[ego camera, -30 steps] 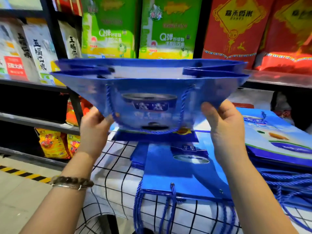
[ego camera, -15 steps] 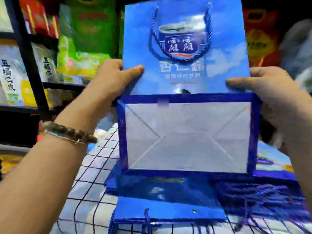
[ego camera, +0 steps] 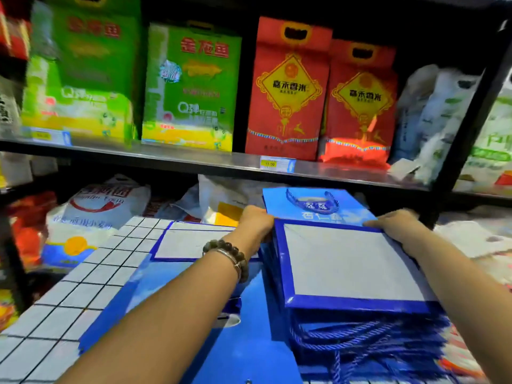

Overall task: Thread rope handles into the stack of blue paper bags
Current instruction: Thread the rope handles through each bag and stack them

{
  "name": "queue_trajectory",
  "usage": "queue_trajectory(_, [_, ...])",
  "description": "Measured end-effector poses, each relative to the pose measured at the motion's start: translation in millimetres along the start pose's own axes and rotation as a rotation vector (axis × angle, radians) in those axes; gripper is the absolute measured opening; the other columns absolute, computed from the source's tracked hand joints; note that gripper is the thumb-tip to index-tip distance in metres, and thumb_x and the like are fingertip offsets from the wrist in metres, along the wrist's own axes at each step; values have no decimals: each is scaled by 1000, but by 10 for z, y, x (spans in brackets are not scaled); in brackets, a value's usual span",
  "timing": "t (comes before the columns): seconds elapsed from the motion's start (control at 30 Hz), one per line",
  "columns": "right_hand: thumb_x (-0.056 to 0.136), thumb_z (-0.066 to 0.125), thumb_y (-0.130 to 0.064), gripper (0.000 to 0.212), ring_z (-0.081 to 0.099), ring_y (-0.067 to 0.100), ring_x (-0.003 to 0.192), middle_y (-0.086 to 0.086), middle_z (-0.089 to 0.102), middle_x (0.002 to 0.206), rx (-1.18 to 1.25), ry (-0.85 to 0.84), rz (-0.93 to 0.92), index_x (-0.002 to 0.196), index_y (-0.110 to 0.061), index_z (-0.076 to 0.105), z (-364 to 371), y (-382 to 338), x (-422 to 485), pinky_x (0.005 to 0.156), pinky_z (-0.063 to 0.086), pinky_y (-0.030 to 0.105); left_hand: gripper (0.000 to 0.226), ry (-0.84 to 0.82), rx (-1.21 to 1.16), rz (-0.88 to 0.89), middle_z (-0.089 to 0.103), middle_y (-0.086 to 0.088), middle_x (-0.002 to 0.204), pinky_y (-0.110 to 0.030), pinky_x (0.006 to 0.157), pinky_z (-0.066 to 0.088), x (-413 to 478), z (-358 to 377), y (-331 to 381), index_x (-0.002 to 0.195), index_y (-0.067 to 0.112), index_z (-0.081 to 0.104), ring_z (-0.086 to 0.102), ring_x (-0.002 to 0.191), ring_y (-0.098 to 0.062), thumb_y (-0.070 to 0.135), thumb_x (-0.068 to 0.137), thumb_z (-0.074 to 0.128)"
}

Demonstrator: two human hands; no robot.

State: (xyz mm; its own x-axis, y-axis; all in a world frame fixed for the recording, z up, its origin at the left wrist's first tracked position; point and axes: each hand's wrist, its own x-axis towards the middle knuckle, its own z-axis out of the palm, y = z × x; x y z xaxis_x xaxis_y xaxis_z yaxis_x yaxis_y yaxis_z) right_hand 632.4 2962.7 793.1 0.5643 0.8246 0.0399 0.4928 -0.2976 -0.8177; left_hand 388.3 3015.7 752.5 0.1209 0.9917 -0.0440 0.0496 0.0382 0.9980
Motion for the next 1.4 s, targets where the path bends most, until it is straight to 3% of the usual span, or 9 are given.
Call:
queue_trajectory(0.17, [81, 69, -23, 25, 48, 23, 78, 12, 54, 88, -425, -86, -88, 75, -7, 51, 310, 248, 24, 61, 34, 28, 15, 34, 368, 35, 70, -19, 81, -38, 68, 53, 190, -19, -543, 72, 0, 67, 66, 77, -34, 15, 75, 63])
queue_trajectory(0.33, [76, 71, -37, 45, 57, 31, 100, 14, 61, 111, -739, 3, -242, 112, -13, 60, 304, 260, 82, 75, 45, 34, 24, 73, 192, 46, 60, -15, 71, -51, 77, 50, 69, -51, -588, 64, 6, 63, 53, 66, -28, 11, 83, 49])
queue_trajectory(0.43, [80, 65, -36, 40, 54, 33, 106, 15, 57, 118, -700, 60, -430, 113, -14, 58, 321, 120, 30, 82, 43, 38, 26, 197, 257, 272, 63, -6, 105, -39, 90, 45, -224, -21, -268, 96, 16, 67, 56, 97, -23, 20, 94, 42])
queue_trajectory(0.57, [91, 49, -41, 46, 46, 25, 124, 6, 48, 138, -672, -216, -574, 131, -18, 49, 413, -54, -389, 101, 36, 34, 30, -204, 866, 460, 58, -8, 110, -37, 92, 41, -771, 190, -42, 82, 22, 58, 50, 108, -27, 46, 84, 40])
queue_trajectory(0.7, [98, 30, -42, 49, 27, 20, 138, 6, 29, 150, -819, -507, -487, 140, -17, 35, 564, 109, -658, 111, 20, 34, 59, -461, 1181, 309, 24, -12, 150, -48, 113, 15, -858, 345, -228, 142, 22, 28, 19, 138, -29, 52, 92, 31])
queue_trajectory(0.87, [100, 14, -40, 53, -6, 17, 144, 2, -8, 157, -1018, -619, -403, 147, -24, -3, 695, 273, -625, 115, 0, 43, 65, -542, 1208, 179, -3, -10, 156, -46, 114, -3, -830, 396, -380, 149, 20, 7, -5, 143, -28, 53, 95, 22])
queue_trajectory(1.17, [85, -1, -66, 75, -10, 14, 143, -5, -14, 154, -1001, -687, -324, 146, -22, -9, 718, 238, -661, 116, -3, 44, 71, -582, 1122, 122, -8, -9, 156, -45, 112, -7, -756, 383, -466, 149, 24, 3, -10, 143, -26, 61, 91, 20])
queue_trajectory(1.33, [98, 17, -45, 56, -1, 17, 144, 3, -6, 157, -949, -561, -420, 147, -22, 4, 706, 253, -685, 116, 4, 43, 47, -639, 463, 66, 38, -3, 145, 0, 84, 33, -965, -4, -137, 139, 11, 39, 38, 116, -6, 36, 99, 33])
queue_trajectory(1.4, [96, 29, -45, 56, 18, 21, 142, 8, 17, 155, -882, -447, -477, 144, -14, 28, 684, 213, -708, 114, 16, 37, 42, -548, 483, 157, 45, 0, 140, -6, 84, 37, -1125, -256, -33, 136, 11, 43, 44, 113, -4, 27, 97, 43])
